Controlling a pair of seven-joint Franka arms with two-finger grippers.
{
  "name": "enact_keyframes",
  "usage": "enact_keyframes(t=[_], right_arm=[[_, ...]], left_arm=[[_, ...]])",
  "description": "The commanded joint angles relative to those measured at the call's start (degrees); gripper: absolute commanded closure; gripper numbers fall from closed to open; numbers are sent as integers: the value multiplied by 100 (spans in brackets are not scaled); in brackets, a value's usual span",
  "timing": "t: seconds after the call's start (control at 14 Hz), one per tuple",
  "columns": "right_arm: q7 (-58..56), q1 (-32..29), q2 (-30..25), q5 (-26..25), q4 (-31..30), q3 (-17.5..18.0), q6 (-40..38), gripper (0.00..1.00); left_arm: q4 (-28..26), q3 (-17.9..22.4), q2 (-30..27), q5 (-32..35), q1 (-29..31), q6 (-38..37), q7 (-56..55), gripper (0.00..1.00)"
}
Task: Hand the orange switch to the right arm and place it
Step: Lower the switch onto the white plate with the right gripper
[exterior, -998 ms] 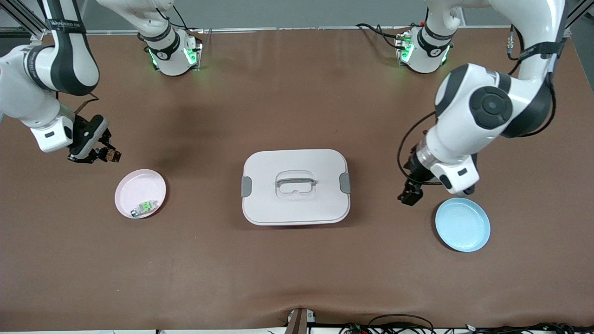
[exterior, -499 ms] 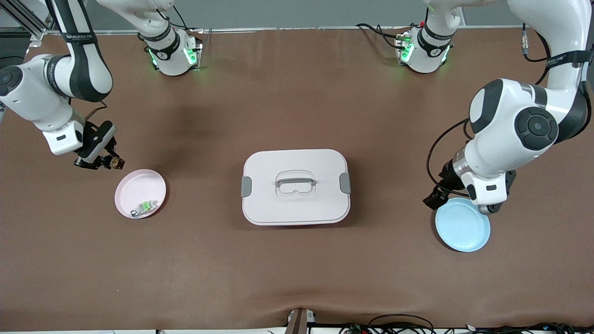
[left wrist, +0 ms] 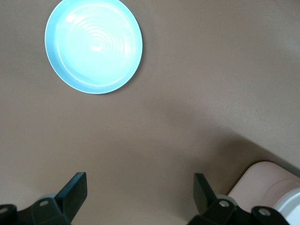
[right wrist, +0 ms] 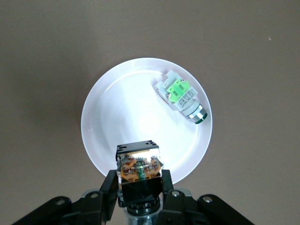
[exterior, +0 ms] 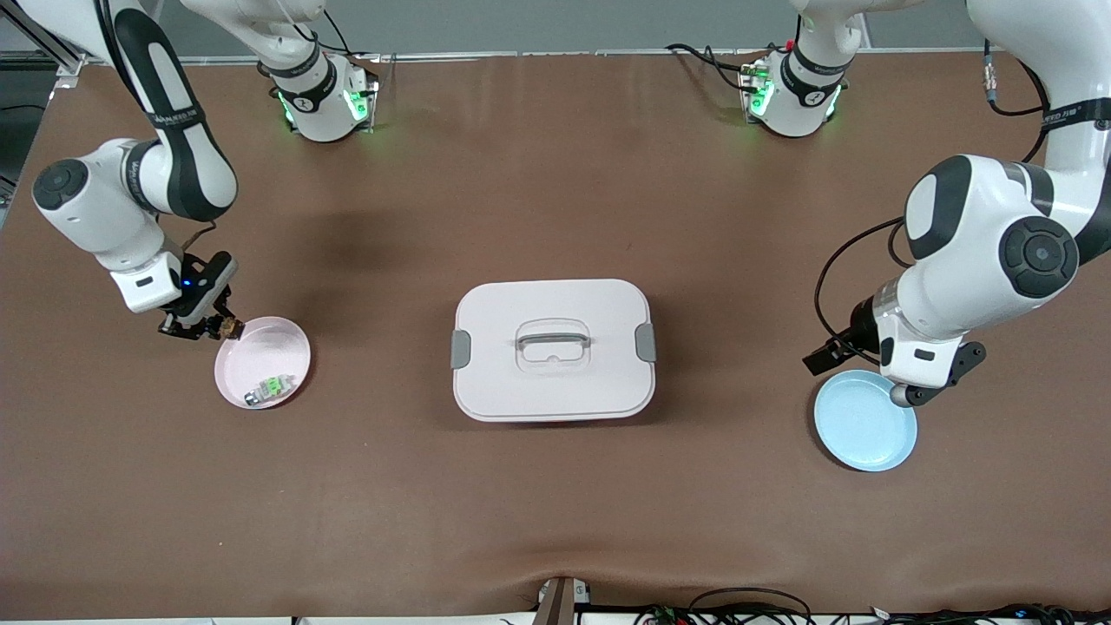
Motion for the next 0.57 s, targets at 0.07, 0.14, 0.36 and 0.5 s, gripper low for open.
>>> enact_keyframes(t=[0.07,0.14,0.36,0.5], right_arm=[[-103,43,317,-42,-6,42,445,100],[-103,78,378,-42,-6,42,490,100],[-138,113,572,-42,-6,42,683,100],[-200,113,730,-42,-6,51,893,100]], left_arm=[[-40,-58,-88,-77,86,-68,558,0],[-31,-58,-88,-68,86,-77,829,0],[-22,-49,-132,-16,86,-77,1385,0],[22,-23,-167,20,86,-86,2076,0]])
